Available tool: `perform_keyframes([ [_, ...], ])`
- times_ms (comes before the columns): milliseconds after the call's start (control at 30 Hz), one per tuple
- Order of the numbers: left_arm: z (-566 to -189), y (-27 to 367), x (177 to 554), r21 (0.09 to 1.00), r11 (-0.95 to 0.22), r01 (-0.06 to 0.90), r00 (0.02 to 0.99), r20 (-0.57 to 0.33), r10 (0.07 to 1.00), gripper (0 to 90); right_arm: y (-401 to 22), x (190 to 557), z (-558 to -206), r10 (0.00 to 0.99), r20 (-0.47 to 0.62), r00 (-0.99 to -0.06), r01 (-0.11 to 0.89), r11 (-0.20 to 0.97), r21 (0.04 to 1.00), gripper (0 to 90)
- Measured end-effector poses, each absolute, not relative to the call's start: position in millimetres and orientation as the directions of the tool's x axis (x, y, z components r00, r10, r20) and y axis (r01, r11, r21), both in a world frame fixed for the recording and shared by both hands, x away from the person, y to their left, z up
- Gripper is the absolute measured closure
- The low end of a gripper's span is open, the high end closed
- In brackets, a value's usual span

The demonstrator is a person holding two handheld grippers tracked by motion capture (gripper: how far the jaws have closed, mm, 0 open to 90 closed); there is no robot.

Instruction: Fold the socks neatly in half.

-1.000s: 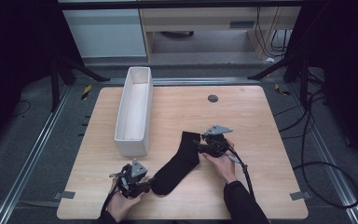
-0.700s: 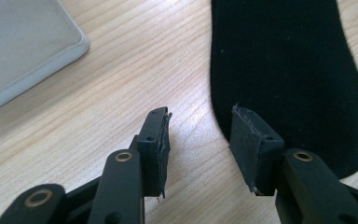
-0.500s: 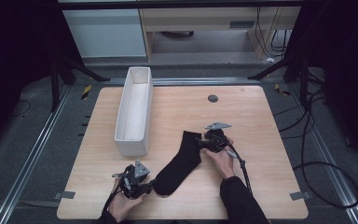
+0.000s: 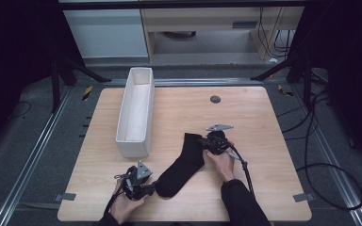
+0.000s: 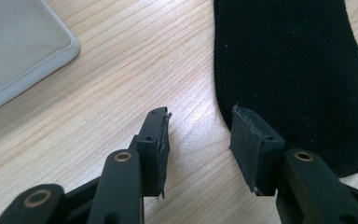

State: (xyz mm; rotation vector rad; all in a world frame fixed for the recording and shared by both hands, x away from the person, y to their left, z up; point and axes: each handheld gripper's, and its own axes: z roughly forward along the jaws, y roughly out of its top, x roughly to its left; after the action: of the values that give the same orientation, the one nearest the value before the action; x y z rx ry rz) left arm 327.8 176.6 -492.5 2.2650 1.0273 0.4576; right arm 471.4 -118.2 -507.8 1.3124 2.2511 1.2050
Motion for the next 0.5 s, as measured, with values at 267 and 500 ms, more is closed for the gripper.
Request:
perform_keyframes([
  [267,-482.2,178.8,321.4,0.704,-0.480,0.524,0.646,0.039,0.762,55.5,-123.3,464.9,-492.6,0.799,0.173,-0.576,0.548,0.220,0.807,83.3],
  [500,-487.2,171.5,317.6,0.677,-0.522,0.519,0.679,0.045,0.733,54.6,-124.6,460.2,-483.7,0.791,0.170,-0.588,0.526,0.213,0.824,83.7],
])
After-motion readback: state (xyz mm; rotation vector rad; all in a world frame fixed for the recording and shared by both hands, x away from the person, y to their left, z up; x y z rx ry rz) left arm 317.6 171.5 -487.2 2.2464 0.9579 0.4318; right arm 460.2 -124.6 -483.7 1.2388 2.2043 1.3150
